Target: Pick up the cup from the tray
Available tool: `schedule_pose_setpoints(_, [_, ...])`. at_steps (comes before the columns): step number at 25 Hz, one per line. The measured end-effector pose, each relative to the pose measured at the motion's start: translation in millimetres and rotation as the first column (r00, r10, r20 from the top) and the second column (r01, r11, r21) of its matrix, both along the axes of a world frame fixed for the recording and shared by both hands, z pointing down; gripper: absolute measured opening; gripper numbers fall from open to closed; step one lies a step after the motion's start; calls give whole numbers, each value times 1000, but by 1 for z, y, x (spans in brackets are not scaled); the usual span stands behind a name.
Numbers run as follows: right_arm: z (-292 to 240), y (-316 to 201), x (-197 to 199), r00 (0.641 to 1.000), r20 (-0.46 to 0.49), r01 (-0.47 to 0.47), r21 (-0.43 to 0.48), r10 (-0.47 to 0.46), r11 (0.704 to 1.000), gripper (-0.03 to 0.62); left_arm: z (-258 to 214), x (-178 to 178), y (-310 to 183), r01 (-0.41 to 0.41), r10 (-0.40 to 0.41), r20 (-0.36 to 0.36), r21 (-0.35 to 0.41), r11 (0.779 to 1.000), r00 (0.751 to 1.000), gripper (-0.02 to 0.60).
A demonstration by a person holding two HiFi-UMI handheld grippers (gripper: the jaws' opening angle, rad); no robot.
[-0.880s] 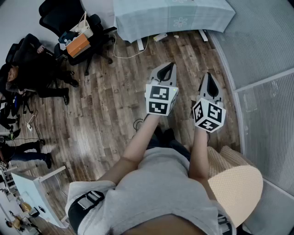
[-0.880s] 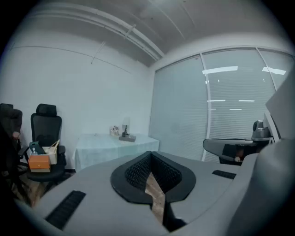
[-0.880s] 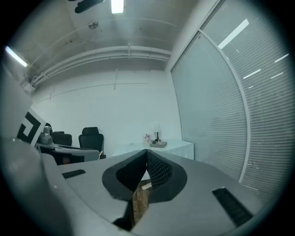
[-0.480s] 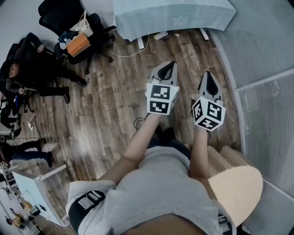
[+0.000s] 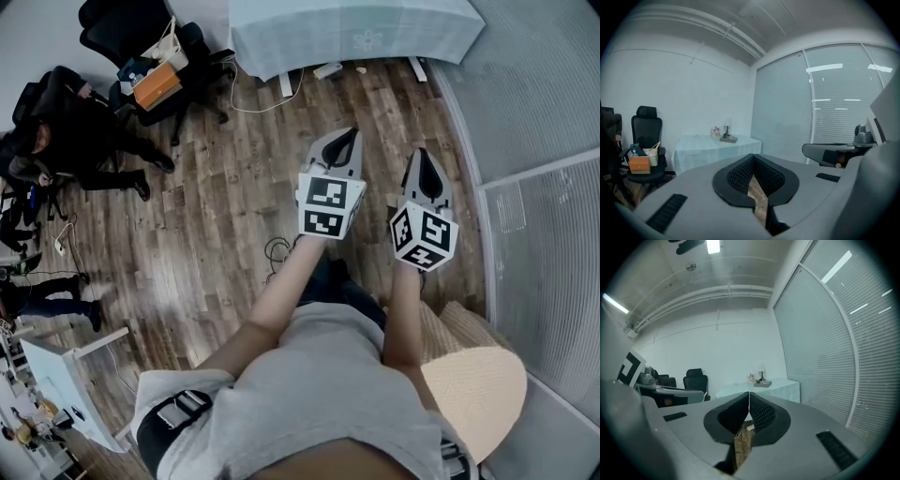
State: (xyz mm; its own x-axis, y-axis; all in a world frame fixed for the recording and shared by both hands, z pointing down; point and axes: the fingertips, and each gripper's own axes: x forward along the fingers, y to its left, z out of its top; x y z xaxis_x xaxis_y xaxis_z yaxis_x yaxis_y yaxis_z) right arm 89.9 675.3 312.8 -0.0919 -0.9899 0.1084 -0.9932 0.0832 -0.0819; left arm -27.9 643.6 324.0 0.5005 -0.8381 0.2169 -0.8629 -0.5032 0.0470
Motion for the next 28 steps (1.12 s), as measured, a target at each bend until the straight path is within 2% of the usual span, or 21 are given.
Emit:
schedule_pose_setpoints(7, [8, -19, 4, 999, 48, 20, -14, -19, 1000, 8, 5, -5, -14, 28, -28, 6, -2, 1000, 1000, 5])
schedule_pose_setpoints(13, [10, -54, 7, 999, 35, 10, -6, -9, 1000, 8, 14, -1, -54, 20, -20, -24, -16, 1000, 1000, 5])
schedule_pose_setpoints(20, [5, -145, 8, 999, 38, -13, -7, 13, 1000, 8, 8, 2, -147, -9, 9, -32, 0, 1000, 999, 5])
schedule_pose_setpoints(28, [-7, -260, -13, 999, 38, -2, -7, 3, 1000, 8, -11, -19, -261, -9, 9, -25, 3, 1000, 1000, 5])
